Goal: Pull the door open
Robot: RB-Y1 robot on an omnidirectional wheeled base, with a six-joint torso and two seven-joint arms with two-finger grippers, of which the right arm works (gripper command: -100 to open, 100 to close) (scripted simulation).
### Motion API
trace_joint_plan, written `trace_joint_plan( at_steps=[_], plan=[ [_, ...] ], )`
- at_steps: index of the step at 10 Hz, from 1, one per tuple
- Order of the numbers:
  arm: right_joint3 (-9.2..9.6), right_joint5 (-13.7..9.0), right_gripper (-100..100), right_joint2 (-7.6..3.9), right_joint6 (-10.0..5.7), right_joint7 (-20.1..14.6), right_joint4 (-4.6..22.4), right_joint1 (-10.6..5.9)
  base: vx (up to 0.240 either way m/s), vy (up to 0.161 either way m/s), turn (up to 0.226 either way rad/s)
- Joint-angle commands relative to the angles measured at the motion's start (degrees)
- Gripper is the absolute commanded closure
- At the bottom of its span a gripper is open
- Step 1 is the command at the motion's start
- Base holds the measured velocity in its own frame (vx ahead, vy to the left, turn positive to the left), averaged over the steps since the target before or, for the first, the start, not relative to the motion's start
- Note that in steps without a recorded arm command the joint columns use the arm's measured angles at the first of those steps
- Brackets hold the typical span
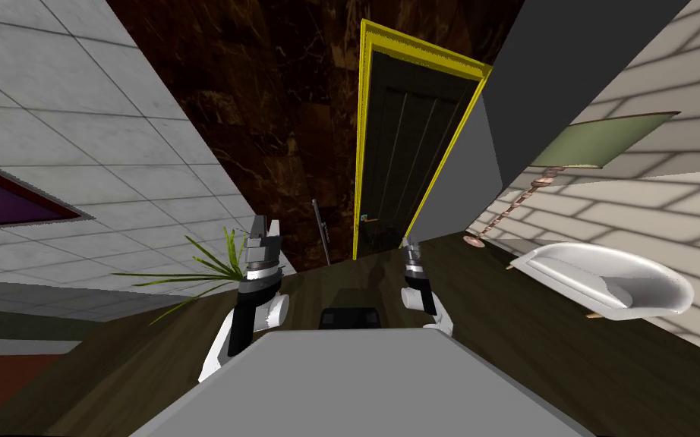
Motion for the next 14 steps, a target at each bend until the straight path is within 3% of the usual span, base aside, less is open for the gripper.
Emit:
trace_joint_plan(
  at_steps=[1,6,12,14],
  plan=[
    [-0.11,-0.31,-100,-0.12,-0.39,-0.21,2.86,-1.13,0.053,-0.033,0.125],
    [-0.59,-1.48,-100,-0.71,-1.3,-1.22,11.6,-4.37,0.059,-0.049,0.162],
    [-0.95,-2.35,-100,-1.11,-1.97,-1.96,19.34,-6.78,0.045,-0.043,0.108],
    [-1.19,-2.91,-100,-1.36,-2.42,-2.45,23.7,-8.35,0.047,-0.053,0.158]
  ],
)
